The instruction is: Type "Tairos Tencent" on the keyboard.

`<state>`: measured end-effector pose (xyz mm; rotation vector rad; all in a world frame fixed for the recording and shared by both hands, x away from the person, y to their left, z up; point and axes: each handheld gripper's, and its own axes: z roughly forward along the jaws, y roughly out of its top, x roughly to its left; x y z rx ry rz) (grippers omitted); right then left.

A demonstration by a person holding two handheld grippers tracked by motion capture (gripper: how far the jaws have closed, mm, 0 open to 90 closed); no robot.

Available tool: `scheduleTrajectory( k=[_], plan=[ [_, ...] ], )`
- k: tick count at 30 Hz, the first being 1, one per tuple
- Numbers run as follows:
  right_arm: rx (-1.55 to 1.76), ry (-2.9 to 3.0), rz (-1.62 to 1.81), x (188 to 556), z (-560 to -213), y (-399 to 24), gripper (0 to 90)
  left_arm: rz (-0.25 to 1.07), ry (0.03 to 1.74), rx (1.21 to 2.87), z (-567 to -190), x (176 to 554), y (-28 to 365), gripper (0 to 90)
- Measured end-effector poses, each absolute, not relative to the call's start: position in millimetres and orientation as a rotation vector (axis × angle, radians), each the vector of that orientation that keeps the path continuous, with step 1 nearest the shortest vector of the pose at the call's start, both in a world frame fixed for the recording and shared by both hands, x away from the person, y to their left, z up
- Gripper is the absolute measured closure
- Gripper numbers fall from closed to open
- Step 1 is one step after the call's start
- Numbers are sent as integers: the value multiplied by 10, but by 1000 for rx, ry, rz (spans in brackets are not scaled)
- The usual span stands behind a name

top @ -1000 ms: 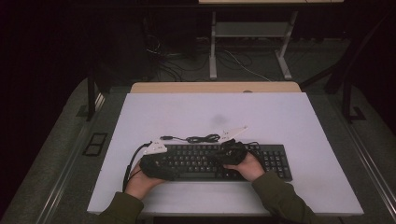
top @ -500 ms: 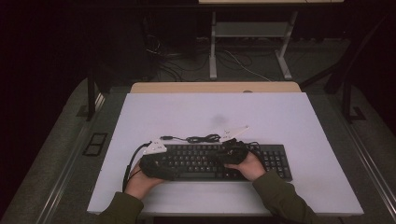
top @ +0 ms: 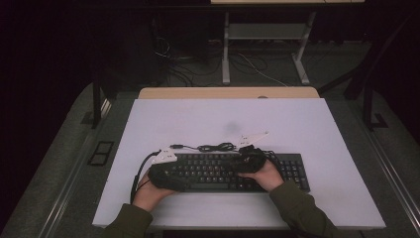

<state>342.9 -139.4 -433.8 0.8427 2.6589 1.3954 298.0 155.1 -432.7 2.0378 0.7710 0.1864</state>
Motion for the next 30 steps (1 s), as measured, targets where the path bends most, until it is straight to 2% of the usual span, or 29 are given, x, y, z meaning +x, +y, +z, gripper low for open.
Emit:
scheduleTrajectory(
  k=[7,14,30],
  plan=[
    [884,2629,1424,3449,-4330,-1423,525,186,771,2031,-4315,3008,1531,141],
    [888,2604,1448,3466,-4323,-1445,411,190,762,2031,-4302,3040,1505,148],
    [885,2586,1473,3470,-4312,-1464,368,208,757,2002,-4280,3139,1397,251]
  ],
)
